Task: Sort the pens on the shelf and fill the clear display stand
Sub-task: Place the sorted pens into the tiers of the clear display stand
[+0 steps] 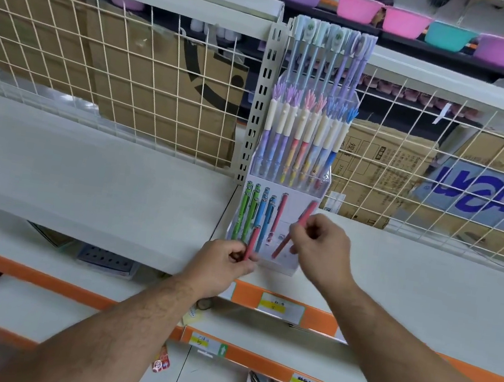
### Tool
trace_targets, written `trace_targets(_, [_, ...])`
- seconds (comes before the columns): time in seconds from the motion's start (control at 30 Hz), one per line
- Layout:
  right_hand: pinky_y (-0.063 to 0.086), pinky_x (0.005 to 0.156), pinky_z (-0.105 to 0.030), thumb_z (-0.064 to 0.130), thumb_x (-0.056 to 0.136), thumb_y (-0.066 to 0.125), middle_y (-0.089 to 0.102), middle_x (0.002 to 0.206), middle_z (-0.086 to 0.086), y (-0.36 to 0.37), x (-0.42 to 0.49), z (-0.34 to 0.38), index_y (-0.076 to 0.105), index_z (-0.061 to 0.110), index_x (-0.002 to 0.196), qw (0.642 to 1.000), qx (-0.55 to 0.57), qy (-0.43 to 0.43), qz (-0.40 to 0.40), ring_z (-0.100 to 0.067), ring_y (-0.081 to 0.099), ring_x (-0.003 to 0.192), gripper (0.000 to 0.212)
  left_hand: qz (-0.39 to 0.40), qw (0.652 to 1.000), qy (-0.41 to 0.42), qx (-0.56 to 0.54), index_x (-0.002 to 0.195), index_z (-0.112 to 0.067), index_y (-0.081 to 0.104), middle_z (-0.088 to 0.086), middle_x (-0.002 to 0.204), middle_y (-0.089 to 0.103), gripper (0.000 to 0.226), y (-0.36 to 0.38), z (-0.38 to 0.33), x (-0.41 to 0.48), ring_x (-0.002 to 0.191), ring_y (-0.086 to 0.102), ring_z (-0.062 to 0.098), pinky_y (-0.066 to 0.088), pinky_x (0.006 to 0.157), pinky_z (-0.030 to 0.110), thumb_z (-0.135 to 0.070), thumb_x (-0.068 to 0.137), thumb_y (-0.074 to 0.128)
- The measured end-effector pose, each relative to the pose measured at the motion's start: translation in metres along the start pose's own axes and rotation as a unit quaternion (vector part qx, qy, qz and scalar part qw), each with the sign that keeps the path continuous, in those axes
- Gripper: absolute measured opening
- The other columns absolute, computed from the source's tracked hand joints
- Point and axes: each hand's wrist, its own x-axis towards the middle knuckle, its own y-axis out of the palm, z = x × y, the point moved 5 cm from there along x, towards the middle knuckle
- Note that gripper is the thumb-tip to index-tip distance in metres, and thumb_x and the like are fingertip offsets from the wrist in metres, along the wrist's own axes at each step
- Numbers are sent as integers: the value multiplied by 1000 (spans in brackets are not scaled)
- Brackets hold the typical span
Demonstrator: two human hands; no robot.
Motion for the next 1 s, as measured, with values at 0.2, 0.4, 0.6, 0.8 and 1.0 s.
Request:
trace_targets(0.2, [54, 61, -27, 20, 93, 68, 69, 68, 1, -2, 21, 6, 64, 20, 77, 1000, -3, -17, -20, -13, 71, 63, 17, 1, 1000, -7, 10, 94, -33, 74, -34, 87, 68, 16, 0, 0, 0, 80, 64, -12, 52, 67, 9, -18, 89, 74])
trace_targets(0.4, [59, 71, -40, 23, 94, 66, 69, 72, 1, 15, 28, 7, 64, 22, 80, 999, -44, -29, -2, -21, 70, 71, 15, 6, 1000, 3, 17, 96, -34, 74, -35, 87, 68, 16, 1, 0, 1, 78, 64, -13, 53, 71, 11, -19, 90, 73])
trace_targets(0.6, [59, 72, -42, 28, 96, 63, 69, 73, 1, 20, 34, 8, 65, 19, 85, 996, -79, -31, 8, -20, 68, 71, 15, 5, 1000, 4, 29, 92, -39, 73, -37, 89, 67, 16, 1, 2, 2, 83, 64, -12, 55, 74, 15, -23, 90, 73])
trace_targets(0.8, [59, 71, -41, 27, 95, 65, 69, 73, 1, 23, 34, 10, 65, 18, 84, 996, -85, -33, 6, -20, 68, 70, 14, 5, 999, 2, 34, 94, -38, 73, -36, 88, 67, 15, 0, 2, 2, 82, 64, -11, 59, 81, 24, -24, 90, 73])
trace_targets(1.0, [60, 70, -43, 27, 96, 63, 69, 74, 0, 24, 34, 8, 64, 18, 85, 996, -81, -22, 10, -21, 69, 71, 14, 3, 999, -2, 36, 94, -39, 73, -36, 88, 67, 14, 0, 4, 3, 82, 63, -12, 60, 83, 27, -26, 90, 73])
